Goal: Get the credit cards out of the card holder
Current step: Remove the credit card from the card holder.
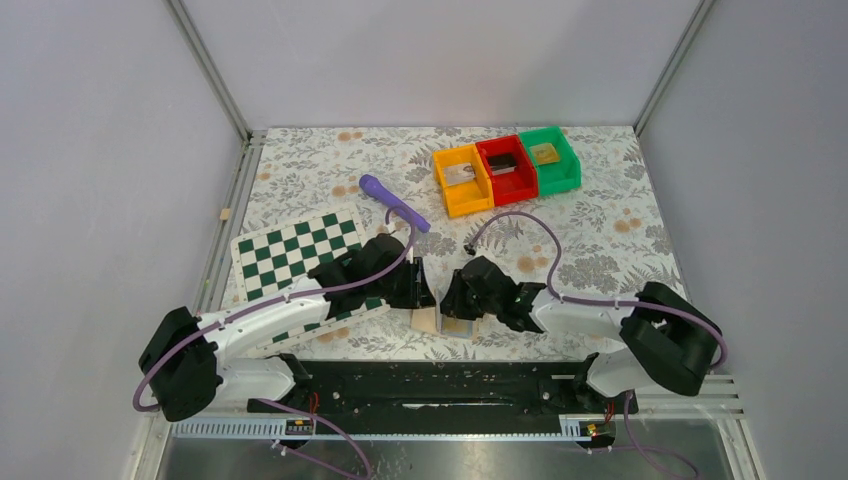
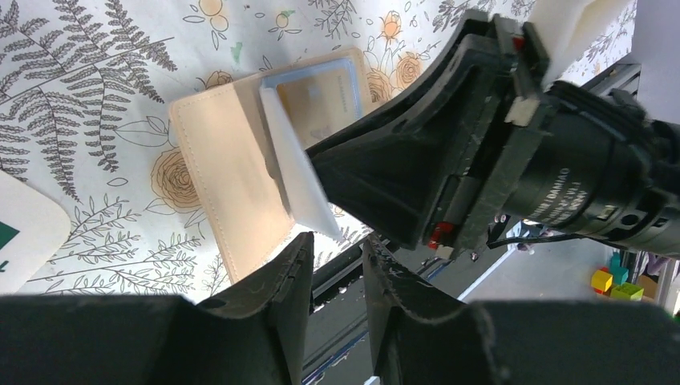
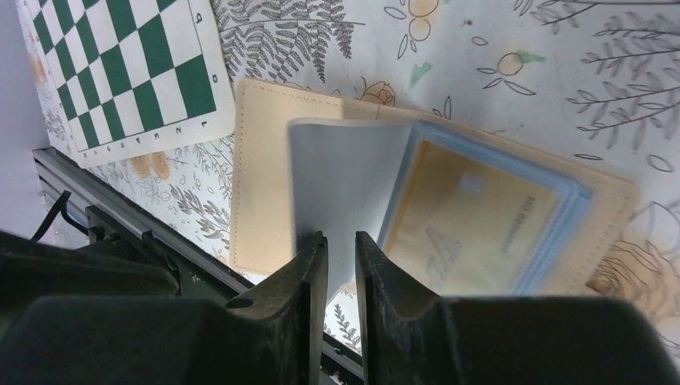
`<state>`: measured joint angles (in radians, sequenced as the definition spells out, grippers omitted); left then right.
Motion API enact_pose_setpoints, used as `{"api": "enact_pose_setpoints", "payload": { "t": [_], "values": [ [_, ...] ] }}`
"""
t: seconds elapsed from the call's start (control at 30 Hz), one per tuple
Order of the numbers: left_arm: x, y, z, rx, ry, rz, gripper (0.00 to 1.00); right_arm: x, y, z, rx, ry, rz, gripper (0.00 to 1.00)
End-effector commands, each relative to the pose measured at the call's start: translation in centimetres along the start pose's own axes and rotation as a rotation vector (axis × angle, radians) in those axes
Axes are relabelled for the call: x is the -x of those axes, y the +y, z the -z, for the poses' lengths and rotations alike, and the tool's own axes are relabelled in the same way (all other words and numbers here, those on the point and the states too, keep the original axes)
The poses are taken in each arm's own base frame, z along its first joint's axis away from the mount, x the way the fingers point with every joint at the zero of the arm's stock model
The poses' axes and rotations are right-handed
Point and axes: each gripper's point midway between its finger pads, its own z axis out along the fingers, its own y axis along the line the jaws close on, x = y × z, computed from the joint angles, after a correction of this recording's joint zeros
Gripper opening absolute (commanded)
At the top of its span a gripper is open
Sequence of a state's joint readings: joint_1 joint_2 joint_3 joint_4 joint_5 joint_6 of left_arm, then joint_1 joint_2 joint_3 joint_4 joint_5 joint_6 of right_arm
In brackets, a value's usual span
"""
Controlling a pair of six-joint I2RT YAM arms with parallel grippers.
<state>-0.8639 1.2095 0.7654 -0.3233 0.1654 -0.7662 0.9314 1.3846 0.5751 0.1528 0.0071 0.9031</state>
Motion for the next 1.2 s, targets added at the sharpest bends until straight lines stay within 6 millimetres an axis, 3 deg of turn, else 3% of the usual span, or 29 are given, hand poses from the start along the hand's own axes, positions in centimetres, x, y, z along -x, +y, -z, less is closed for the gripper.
{"api": "enact_pose_setpoints", "payload": {
  "t": [0.0,0.37,0.67,0.9,1.17],
  "values": [
    [0.9,-1.1,0.3,-0.049,-0.035,0.018,0.29,-0.1,2.9,-1.2,0.082,0.015,-0.018,0.26],
    [0.3,-0.8,-0.5,-0.056,-0.015,0.027,0.28,-1.1,1.3,-1.7,-0.014,0.031,0.010,0.25],
    [-2.4,2.6,-4.1,0.025,0.071,0.052,0.23,-0.3,0.4,0.6,-0.040,-0.018,0.036,0.25],
    [-2.8,4.4,-4.3,0.111,0.084,0.020,0.23,0.1,-0.9,2.0,-0.060,-0.059,0.056,0.26],
    [-2.9,5.7,-3.9,0.178,0.080,0.012,0.23,-0.1,-1.4,2.0,-0.072,-0.057,0.066,0.26]
  ]
}}
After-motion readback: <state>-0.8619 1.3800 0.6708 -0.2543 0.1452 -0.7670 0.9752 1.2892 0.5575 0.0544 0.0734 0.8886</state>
